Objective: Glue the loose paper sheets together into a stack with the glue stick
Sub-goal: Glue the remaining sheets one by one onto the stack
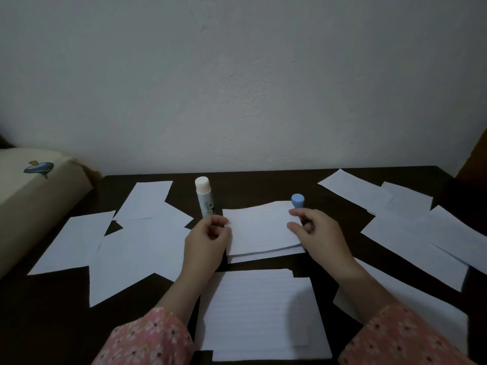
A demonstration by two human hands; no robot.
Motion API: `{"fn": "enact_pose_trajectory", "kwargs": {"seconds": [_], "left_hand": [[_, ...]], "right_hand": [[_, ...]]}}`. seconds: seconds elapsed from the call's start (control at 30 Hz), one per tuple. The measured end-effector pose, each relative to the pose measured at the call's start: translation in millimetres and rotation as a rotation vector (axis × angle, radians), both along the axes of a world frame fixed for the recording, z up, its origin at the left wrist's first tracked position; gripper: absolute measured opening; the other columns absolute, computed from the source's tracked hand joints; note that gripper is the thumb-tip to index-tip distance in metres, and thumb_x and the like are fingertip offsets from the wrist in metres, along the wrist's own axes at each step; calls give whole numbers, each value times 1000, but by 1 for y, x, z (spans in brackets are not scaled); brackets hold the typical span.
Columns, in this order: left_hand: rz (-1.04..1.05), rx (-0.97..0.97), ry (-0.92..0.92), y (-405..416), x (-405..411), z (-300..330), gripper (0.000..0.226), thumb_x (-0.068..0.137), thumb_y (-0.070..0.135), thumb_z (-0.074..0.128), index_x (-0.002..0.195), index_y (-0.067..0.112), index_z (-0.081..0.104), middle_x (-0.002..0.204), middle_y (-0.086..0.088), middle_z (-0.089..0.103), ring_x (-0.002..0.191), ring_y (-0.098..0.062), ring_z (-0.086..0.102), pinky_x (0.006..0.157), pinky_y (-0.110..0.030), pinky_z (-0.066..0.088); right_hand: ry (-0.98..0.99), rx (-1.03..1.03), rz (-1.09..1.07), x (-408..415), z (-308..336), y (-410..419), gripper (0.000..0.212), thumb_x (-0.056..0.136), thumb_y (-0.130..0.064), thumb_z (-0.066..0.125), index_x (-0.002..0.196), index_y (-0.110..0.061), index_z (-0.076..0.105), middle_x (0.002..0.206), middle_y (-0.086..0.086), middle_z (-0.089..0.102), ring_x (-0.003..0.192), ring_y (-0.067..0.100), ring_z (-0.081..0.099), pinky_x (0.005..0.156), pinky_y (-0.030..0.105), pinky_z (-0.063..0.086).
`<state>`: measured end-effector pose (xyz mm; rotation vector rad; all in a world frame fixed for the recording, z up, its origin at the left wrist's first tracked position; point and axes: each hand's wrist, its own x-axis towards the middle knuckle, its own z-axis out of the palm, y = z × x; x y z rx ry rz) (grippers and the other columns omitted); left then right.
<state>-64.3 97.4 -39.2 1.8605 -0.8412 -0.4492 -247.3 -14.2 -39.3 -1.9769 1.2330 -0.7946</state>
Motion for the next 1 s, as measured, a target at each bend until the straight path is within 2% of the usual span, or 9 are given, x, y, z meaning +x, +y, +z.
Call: {"fn": "enact_pose_trajectory", "kwargs": {"seconds": [0.1, 0.2, 0.47, 0.57, 0.63, 0.8, 0.9, 1.0], "left_hand": [[0, 47, -52, -1, 1, -1, 8, 89, 20, 65, 94, 24, 69, 92, 12, 65, 86, -6, 58, 80, -19, 48], [-2, 80, -88, -2, 1, -3, 9, 90, 22, 63, 96, 25, 69, 95, 14, 64, 87, -3, 57, 71, -11, 41], [8, 143, -90, -3, 3, -3, 9, 90, 23, 63, 96, 26, 69, 93, 14, 64, 86, -2, 56, 68, -9, 36], [16, 170, -115, -5, 4, -3, 11, 91, 22, 62, 97, 24, 70, 96, 10, 66, 91, -6, 58, 75, -14, 40], [20, 186, -146, -5, 3, -3, 14, 91, 21, 62, 101, 20, 71, 100, 6, 67, 93, -7, 57, 82, -18, 43], [-13, 226, -298, -8, -4, -2, 21, 92, 19, 61, 109, 15, 72, 109, 2, 67, 94, -5, 54, 87, -16, 41], [0, 267, -392, -9, -8, -2, 23, 92, 21, 60, 112, 15, 70, 120, -1, 55, 108, -11, 52, 90, -15, 37], [0, 232, -435, -12, -14, 3, 26, 94, 25, 56, 118, 19, 64, 125, 2, 47, 119, -13, 47, 102, -24, 38]], "right_hand": [[77, -20, -1, 2, -2, -1, 36, 92, -23, 63, 127, -23, 59, 97, -6, 54, 72, 9, 53, 61, 11, 40], [137, -40, 18, 3, -3, 0, 35, 92, -24, 63, 127, -23, 59, 106, -8, 53, 74, 8, 54, 61, 9, 39], [202, -79, 30, 4, -8, 0, 35, 93, -25, 61, 128, -23, 58, 114, -5, 54, 78, 1, 48, 74, 12, 40], [257, -75, 31, 4, -9, 0, 35, 93, -30, 60, 128, -26, 57, 121, -5, 55, 99, 7, 53, 92, 24, 47], [363, -115, 47, 3, -9, 0, 33, 95, -34, 57, 128, -29, 57, 125, -7, 52, 113, 10, 50, 101, 29, 42], [436, -142, 48, 3, -10, 0, 31, 96, -36, 54, 126, -29, 57, 125, -7, 47, 117, 9, 44, 98, 25, 39], [426, -178, 40, 4, -9, 1, 29, 98, -36, 50, 124, -27, 59, 124, -7, 43, 115, 8, 40, 96, 24, 38], [406, -289, 55, 10, -4, 2, 30, 100, -35, 44, 127, -29, 57, 129, -8, 43, 118, 6, 38, 101, 25, 33]]}}
